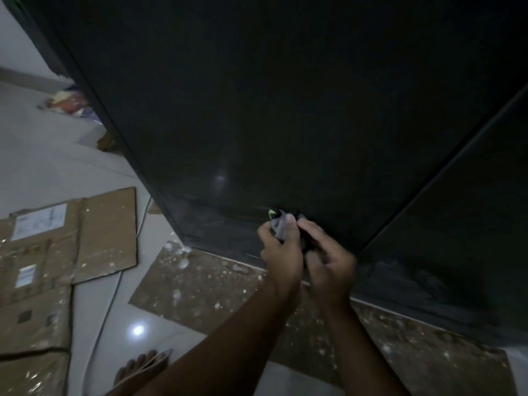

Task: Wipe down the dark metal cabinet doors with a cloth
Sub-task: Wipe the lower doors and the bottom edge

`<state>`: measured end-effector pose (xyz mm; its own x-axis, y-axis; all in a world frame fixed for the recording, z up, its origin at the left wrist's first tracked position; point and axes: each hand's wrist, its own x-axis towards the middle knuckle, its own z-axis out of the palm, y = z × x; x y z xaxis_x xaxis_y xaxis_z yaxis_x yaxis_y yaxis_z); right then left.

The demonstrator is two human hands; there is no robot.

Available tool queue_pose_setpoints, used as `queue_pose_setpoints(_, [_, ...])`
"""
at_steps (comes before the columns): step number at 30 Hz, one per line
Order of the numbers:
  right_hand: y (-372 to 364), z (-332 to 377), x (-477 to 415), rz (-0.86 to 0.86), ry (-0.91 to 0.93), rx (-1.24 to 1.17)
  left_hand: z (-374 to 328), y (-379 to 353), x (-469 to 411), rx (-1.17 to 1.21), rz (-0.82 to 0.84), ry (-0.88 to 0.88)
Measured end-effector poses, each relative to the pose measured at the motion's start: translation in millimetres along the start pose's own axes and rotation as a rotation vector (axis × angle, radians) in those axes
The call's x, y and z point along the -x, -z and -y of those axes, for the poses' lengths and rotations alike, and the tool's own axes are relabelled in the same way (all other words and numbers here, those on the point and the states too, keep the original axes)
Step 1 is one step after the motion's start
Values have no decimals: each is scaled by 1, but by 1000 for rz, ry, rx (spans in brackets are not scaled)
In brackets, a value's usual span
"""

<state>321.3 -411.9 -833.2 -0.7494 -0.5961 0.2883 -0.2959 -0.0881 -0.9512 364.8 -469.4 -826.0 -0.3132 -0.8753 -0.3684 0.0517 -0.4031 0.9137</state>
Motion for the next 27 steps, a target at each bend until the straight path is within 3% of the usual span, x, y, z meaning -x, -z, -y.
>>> queue_pose_setpoints(4, [25,5,-16,-56,445,394,8,-9,-16,29,-204,-9])
queue_pose_setpoints(6, [24,8,-19,75,674,575,9,0,-24,43,-266,-82])
queue_pose_setpoints(8, [10,7,-17,233,754,712,5,16,-35,108,-322,-99])
queue_pose_setpoints(12, [-17,-1,-4,333,585,1065,-4,63,-76,77,-463,-129])
queue_pose_setpoints(17, [-30,4,-11,244,460,1143,-24,125,-128,-90,-635,-140])
queue_pose_setpoints(24, [-47,-17,-11,194,439,1256,-19,181,-169,-184,-624,-43])
queue_pose_setpoints(27, [-53,-22,-11,179,446,1234,-12,186,-177,-59,-517,161])
